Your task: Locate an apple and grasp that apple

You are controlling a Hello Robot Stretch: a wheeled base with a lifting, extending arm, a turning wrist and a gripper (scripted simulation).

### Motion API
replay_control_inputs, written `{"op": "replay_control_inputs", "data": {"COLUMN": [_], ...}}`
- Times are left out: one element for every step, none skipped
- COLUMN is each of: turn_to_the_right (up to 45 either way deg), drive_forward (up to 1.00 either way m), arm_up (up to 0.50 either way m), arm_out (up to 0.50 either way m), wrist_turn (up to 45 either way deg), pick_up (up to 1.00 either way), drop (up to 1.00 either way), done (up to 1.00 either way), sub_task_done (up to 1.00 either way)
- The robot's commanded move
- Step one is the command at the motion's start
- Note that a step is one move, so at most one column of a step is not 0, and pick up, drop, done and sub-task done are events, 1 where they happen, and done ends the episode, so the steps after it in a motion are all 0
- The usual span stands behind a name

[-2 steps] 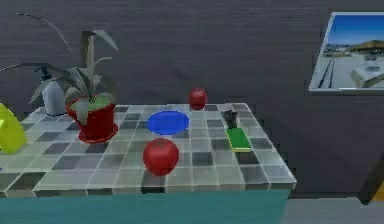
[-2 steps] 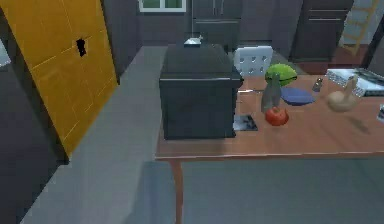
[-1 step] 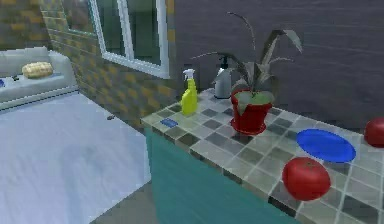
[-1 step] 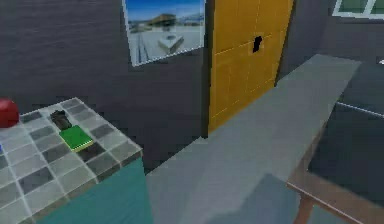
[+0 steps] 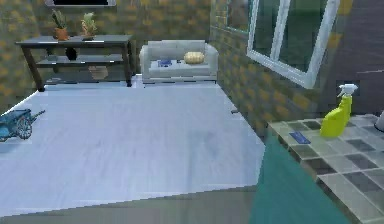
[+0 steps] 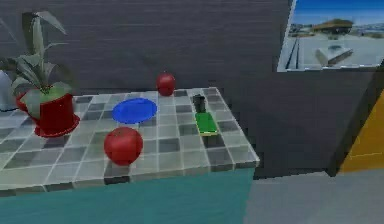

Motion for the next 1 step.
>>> {"op": "replay_control_inputs", "data": {"turn_to_the_right": [45.0], "drive_forward": [0.0], "arm_up": [0.0], "arm_out": [0.0], "wrist_turn": [0.0], "pick_up": [0.0], "drop": [0.0], "done": [0.0], "sub_task_done": [0.0]}}
